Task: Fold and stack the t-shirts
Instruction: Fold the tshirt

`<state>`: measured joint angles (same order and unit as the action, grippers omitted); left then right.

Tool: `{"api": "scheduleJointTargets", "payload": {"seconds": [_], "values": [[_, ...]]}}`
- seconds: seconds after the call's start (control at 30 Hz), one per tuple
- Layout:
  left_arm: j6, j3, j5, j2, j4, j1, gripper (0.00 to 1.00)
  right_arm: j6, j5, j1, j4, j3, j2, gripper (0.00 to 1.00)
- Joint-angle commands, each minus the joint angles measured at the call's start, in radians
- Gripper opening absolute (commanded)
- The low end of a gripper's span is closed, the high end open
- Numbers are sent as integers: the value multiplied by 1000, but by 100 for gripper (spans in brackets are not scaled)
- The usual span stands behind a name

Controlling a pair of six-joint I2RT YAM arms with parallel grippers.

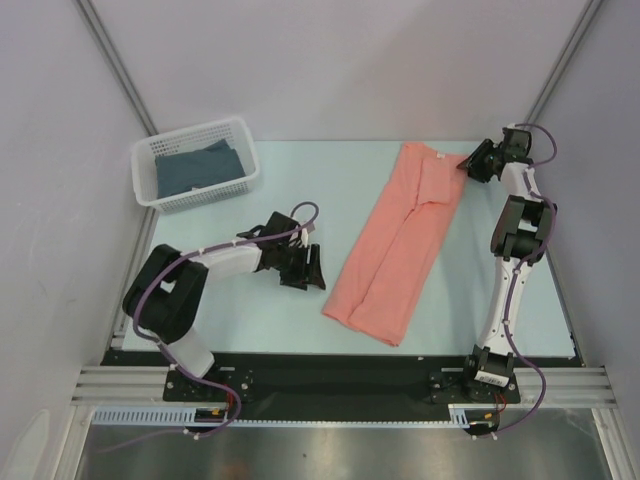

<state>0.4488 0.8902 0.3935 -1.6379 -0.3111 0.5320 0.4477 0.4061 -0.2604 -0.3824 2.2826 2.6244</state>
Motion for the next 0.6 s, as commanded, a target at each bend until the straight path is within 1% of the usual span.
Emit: {"api": "scheduleJointTargets", "payload": {"seconds": [0.0, 0.2, 0.37, 0.43, 0.53, 0.57], "values": [[-45, 36, 106, -69, 73, -3, 66, -27, 26, 12, 50, -11, 5, 43], [-25, 13, 217, -111, 170, -1, 75, -6, 34, 18, 82, -9, 36, 44], [-25, 0, 205, -146, 142, 2, 75, 25, 56, 24, 122, 0, 63, 42], [-42, 0, 183, -160, 106, 16, 73, 28, 53, 30, 128, 8, 69, 40], [-50, -13, 188, -172, 98, 28, 67, 37, 51, 36, 145, 29, 88, 38], [-42, -19, 189, -180, 101, 29, 55, 43, 51, 38, 154, 31, 94, 36]]}}
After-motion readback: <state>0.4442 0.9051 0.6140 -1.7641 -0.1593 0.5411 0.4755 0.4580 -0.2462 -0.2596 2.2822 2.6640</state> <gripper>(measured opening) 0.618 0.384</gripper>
